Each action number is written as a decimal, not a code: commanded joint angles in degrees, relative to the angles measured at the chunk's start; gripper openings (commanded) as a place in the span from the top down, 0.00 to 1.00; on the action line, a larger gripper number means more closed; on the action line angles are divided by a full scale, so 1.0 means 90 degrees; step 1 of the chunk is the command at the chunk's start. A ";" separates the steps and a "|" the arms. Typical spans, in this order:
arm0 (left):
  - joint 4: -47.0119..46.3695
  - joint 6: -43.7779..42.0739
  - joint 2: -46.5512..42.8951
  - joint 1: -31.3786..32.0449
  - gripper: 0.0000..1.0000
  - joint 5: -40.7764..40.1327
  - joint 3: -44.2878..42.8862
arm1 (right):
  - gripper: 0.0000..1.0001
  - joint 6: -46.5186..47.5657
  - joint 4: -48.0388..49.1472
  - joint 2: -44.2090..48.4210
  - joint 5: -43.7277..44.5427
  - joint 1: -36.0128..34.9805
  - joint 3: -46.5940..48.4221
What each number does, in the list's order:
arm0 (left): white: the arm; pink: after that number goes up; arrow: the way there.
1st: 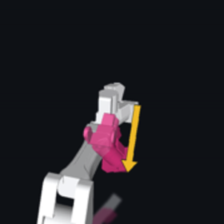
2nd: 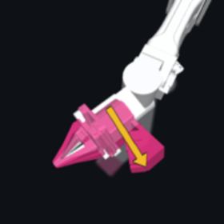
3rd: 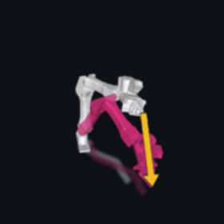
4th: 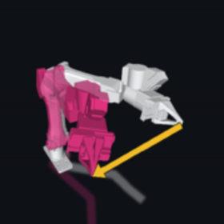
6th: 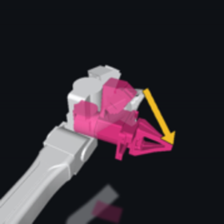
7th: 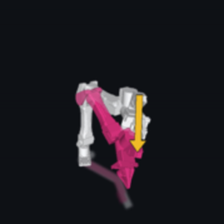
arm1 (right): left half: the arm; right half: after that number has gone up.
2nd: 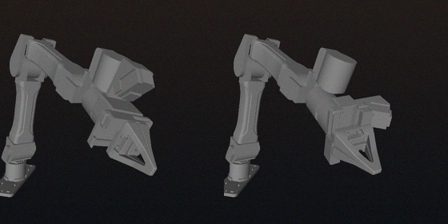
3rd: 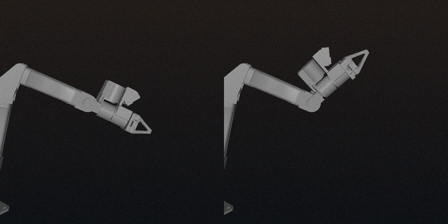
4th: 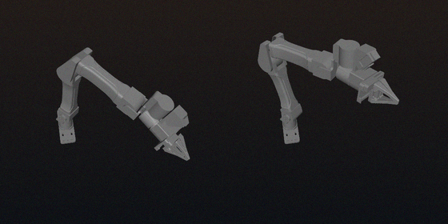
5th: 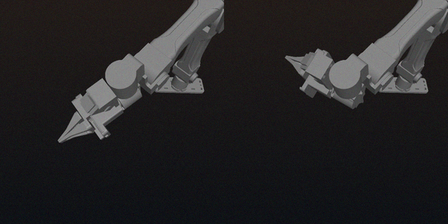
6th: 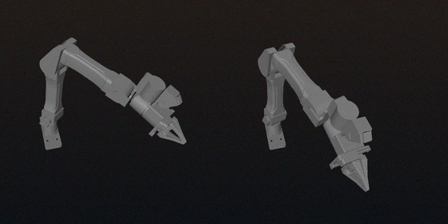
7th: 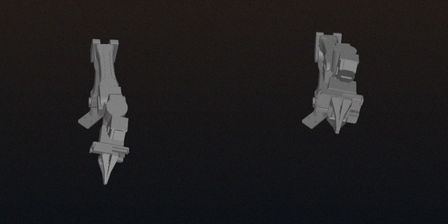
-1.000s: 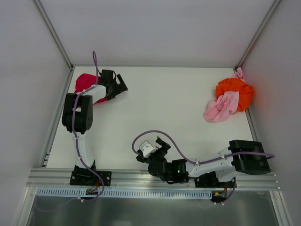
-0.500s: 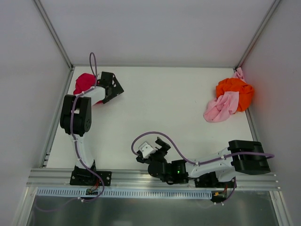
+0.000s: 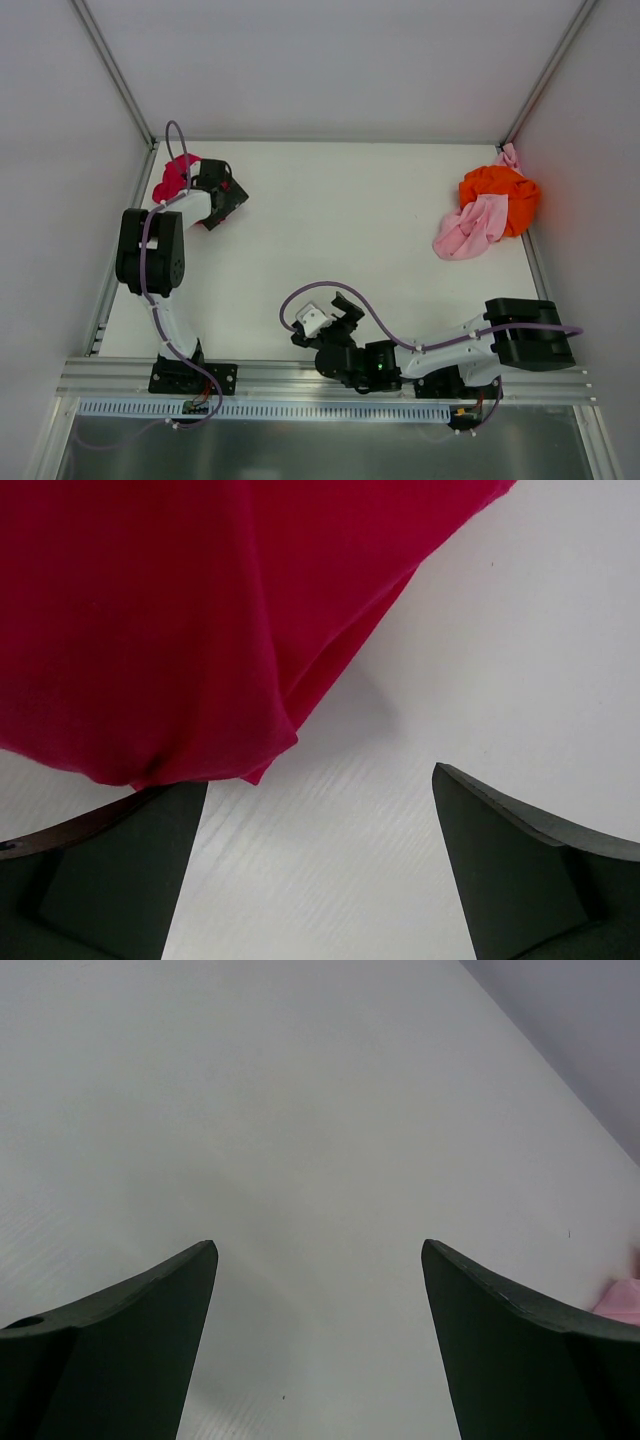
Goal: Fold and stack the t-shirts
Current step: Put the neatly folded tshirt into the corner of the board with the left arm
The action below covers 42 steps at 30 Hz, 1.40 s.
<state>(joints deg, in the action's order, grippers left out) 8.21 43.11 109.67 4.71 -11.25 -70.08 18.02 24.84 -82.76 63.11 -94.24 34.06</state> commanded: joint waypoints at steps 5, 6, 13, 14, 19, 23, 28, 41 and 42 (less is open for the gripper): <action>-0.0862 -0.0481 -0.0174 -0.0045 0.01 0.1091 0.0190 | 0.11 -0.0225 0.0296 -0.0120 0.0292 -0.0037 0.0043; -0.1047 -0.0600 -0.0174 0.0091 0.01 0.1287 0.0083 | 0.11 -0.0206 0.0297 -0.0169 0.0292 -0.0037 0.0072; -0.1098 -0.1021 -0.0067 0.0531 0.01 0.1932 -0.0523 | 0.11 -0.0196 0.0228 -0.0443 0.0341 -0.0027 0.0238; -0.1001 -0.1021 0.0002 0.0531 0.01 0.1943 -0.0746 | 0.11 -0.0205 0.0209 -0.0424 0.0341 -0.0027 0.0239; -0.0698 -0.0972 0.0568 0.0531 0.01 0.1836 -0.1303 | 0.11 -0.0244 0.0092 -0.0346 0.0458 -0.0027 0.0190; 0.0180 -0.0943 0.1212 0.0483 0.01 0.1319 -0.2327 | 0.11 -0.0400 -0.0152 -0.0161 0.0536 -0.0027 0.0161; 0.0435 -0.0670 0.1409 0.0366 0.01 0.0958 -0.2467 | 0.11 -0.0606 -0.0435 0.0104 0.0624 -0.0037 0.0063; 0.0660 -0.0064 0.1106 -0.0337 0.01 0.0605 -0.1881 | 0.11 -0.0967 -0.0787 0.0241 0.0898 -0.0135 0.0102; 0.0670 -0.0035 0.1086 -0.0405 0.01 0.0615 -0.1842 | 0.11 -0.0977 -0.0787 0.0231 0.0907 -0.0135 0.0092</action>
<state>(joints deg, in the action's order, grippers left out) 12.29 41.39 121.73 2.15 -3.70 -88.27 12.36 16.91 -82.43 67.75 -94.96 34.17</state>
